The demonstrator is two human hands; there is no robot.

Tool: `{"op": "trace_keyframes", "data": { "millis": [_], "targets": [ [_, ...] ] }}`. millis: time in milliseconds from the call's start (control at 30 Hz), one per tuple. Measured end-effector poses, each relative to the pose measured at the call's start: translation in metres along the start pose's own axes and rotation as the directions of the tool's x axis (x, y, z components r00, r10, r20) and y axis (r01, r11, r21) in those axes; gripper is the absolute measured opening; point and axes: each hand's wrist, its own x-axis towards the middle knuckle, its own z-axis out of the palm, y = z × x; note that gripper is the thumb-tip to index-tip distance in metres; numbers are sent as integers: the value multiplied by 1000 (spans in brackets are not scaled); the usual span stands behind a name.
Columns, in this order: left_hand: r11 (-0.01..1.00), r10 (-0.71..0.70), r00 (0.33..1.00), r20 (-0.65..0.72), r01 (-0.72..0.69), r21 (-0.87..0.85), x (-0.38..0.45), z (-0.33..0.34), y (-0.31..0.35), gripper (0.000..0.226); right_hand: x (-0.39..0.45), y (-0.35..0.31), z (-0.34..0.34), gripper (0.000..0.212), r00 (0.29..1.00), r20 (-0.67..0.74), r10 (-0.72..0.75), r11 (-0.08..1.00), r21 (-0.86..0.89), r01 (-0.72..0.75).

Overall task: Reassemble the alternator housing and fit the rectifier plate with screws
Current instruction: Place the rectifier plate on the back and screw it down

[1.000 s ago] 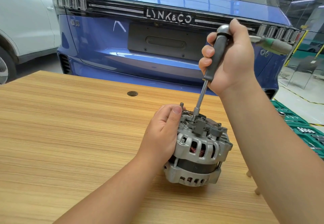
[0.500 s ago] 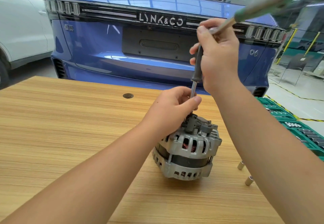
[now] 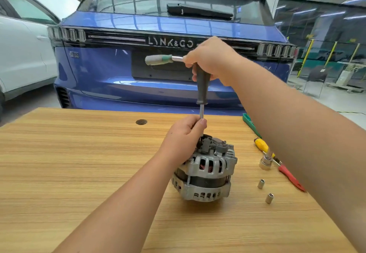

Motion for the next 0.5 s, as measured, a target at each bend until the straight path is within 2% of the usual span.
{"op": "trace_keyframes", "data": {
  "millis": [67, 167, 267, 333, 433, 500],
  "targets": [
    [1000, 2, 1000, 14, -2, 10, 1, 0, 0, 24, 3, -5, -1, 12, 986, 79, 148, 980, 125, -158],
    [1000, 5, 999, 33, -6, 29, 5, -1, -2, 25, 3, -1, -2, 26, 936, 219, 275, 892, 306, -334],
    [999, 12, 999, 44, -14, 37, 7, -1, -4, 27, 2, 9, -4, 32, 875, 350, 336, 656, 580, -483],
    [999, 16, 999, 43, -18, 45, 8, -1, -6, 28, -2, 15, -4, 27, 861, 387, 328, 528, 681, -507],
    [998, 30, 998, 47, -32, 54, 9, -1, -7, 29, -7, 22, -7, 32, 871, 390, 300, 407, 773, -487],
    [997, 36, 998, 47, -39, 61, 9, -1, -8, 29, -12, 23, -7, 23, 879, 374, 295, 298, 839, -456]
  ]
}}
